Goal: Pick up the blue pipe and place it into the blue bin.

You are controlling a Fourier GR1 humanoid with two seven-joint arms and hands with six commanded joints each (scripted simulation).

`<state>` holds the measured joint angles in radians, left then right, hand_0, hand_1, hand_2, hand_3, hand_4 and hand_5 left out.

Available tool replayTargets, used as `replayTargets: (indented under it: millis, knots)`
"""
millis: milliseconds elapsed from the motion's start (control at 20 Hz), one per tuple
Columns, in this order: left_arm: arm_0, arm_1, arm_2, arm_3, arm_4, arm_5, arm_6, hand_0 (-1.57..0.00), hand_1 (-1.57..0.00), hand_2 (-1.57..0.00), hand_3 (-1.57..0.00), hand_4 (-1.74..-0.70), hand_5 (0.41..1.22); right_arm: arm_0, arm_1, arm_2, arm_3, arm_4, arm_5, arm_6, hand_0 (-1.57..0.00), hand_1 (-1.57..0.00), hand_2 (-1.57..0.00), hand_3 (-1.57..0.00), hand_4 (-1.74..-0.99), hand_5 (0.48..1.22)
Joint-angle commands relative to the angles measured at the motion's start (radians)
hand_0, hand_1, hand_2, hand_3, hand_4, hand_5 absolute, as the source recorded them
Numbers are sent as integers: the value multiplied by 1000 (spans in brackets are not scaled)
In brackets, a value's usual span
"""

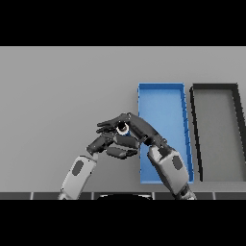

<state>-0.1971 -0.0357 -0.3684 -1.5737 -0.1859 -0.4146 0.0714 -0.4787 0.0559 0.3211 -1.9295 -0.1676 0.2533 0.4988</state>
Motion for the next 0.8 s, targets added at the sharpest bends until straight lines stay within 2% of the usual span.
replayTargets:
  millis: [0,100,150,300,350,450,500,600,750]
  knots:
    - [3,8,4,8,-3,-1,-7,-16,-14,-14,-12,-913,470,-23,1,-30,-18,-49,-8,29,-1571,-1571,-1571,-1571,-1741,1221]
    - [-1,8,3,-5,3,-7,2,-10,-9,-9,-8,-908,456,-107,-5,-87,-32,-119,-33,91,-1571,-1571,-1571,-1571,-1741,1221]
    - [-4,9,1,-5,4,-11,13,-8,-7,-7,-6,-907,450,-160,-19,-112,-24,-154,-58,105,-1571,-1571,-1571,-1571,-1741,1221]
    - [12,10,2,-16,14,-16,25,-3,-3,-3,-3,-906,437,-318,-110,-199,19,-284,-102,107,-1571,-1571,-1571,-1571,-1741,1221]
    - [12,2,-4,-13,4,-8,36,-3,-2,-2,-2,-905,435,-360,-150,-243,24,-291,-132,105,-1571,-1571,-1571,-1571,-1741,1221]
    - [2,2,2,-7,3,-6,52,-1,-1,-1,-1,-902,432,-429,-201,-313,59,-246,-191,87,-1571,-1571,-1571,-1571,-1741,1221]
    - [4,5,4,-15,5,-7,53,-1,-1,-1,0,-898,430,-445,-235,-342,70,-231,-202,104,-1571,-1571,-1571,-1571,-1741,1221]
    - [-9,17,15,-12,11,-14,46,0,0,0,0,-890,425,-462,-295,-395,133,-225,-225,109,-1571,-1571,-1571,-1571,-1741,1221]
    - [10,23,10,-24,8,-13,25,0,0,0,1,-886,412,-432,-357,-462,194,-212,-198,109,-1571,-1571,-1571,-1571,-1741,1221]
